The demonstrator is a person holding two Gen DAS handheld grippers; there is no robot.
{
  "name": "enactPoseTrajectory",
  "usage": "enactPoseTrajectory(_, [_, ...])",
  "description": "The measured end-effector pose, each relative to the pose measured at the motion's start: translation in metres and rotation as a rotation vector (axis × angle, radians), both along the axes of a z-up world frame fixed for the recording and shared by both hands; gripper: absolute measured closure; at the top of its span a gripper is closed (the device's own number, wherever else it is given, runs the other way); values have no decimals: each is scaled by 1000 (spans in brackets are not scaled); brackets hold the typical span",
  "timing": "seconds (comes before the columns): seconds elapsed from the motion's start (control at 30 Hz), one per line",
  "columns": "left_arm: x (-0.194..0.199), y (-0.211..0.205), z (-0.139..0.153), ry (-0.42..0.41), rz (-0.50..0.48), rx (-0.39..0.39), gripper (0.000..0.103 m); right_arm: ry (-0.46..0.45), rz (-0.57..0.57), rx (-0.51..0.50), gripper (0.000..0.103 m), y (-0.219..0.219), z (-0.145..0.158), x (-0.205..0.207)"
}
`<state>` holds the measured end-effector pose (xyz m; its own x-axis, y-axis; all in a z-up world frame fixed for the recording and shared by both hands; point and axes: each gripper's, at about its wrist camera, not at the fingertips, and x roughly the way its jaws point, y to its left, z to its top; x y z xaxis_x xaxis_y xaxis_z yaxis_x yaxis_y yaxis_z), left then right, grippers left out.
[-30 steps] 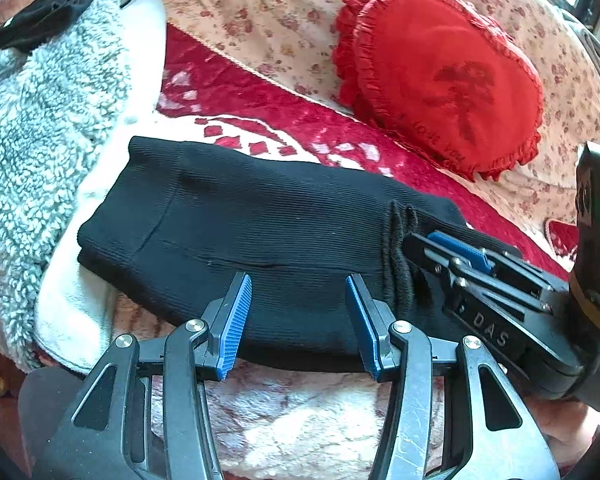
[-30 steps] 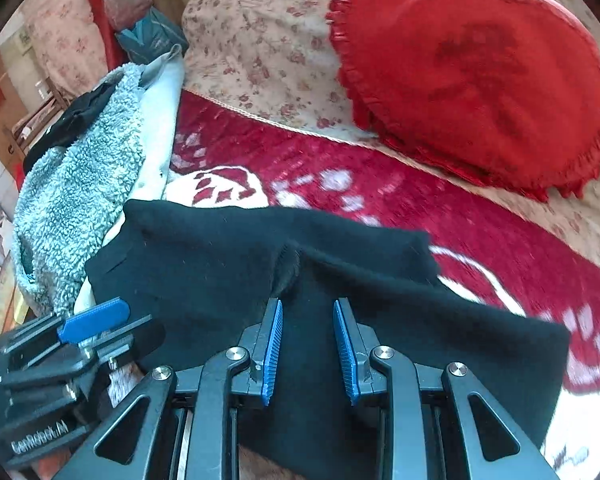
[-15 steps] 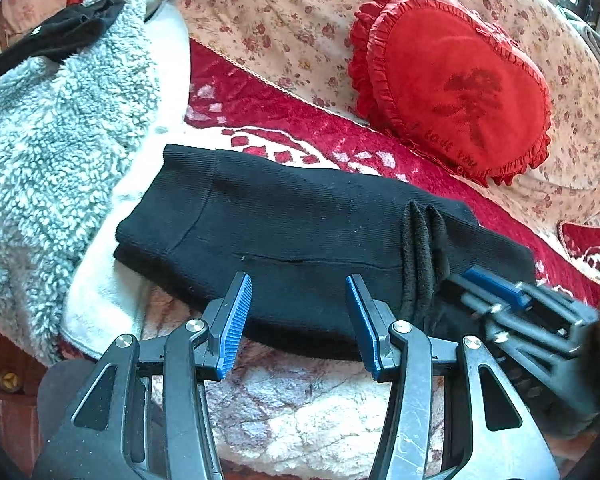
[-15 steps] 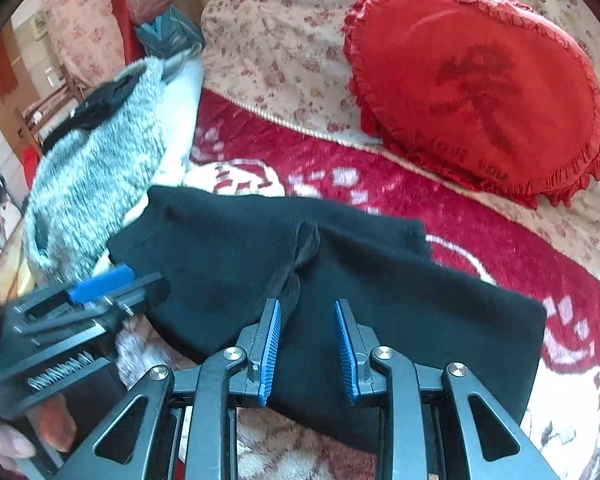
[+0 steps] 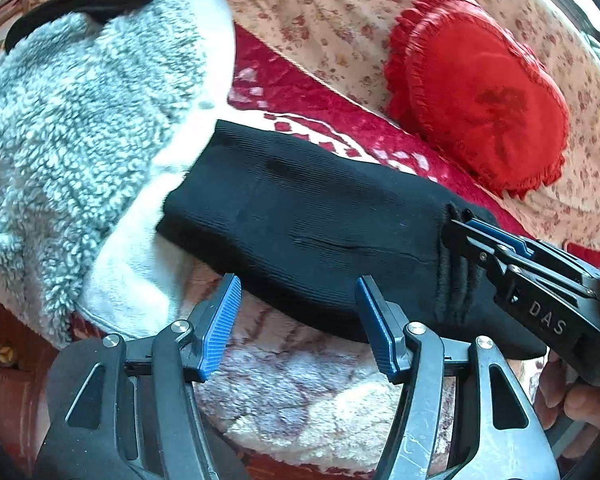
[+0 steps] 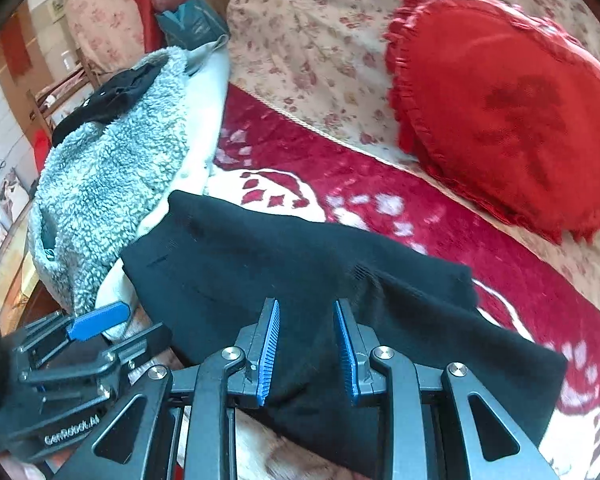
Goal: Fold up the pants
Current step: 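Open the left gripper and pull both grippers back from the pants, then grasp the folded end of the black pants with both grippers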
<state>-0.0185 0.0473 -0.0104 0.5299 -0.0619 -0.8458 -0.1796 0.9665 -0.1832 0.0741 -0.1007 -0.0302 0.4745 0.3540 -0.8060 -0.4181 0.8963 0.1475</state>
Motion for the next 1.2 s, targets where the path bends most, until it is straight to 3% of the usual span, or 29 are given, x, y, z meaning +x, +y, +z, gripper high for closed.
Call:
enactPoseTrajectory(0.47, [2, 23, -10, 43, 50, -49, 43, 41, 76, 4, 73, 46, -10, 25])
enactPoseTrajectory(0.67, [-4, 36, -14, 62, 78, -127, 43, 34, 125, 4, 71, 59, -15, 38])
enactPoseTrajectory(0.8, [-4, 47, -16, 63, 119, -173, 32, 46, 155, 29, 66, 72, -14, 51])
enactPoseTrajectory(1.2, [9, 59, -29, 101, 156, -222, 32, 80, 224, 19, 63, 112, -20, 76])
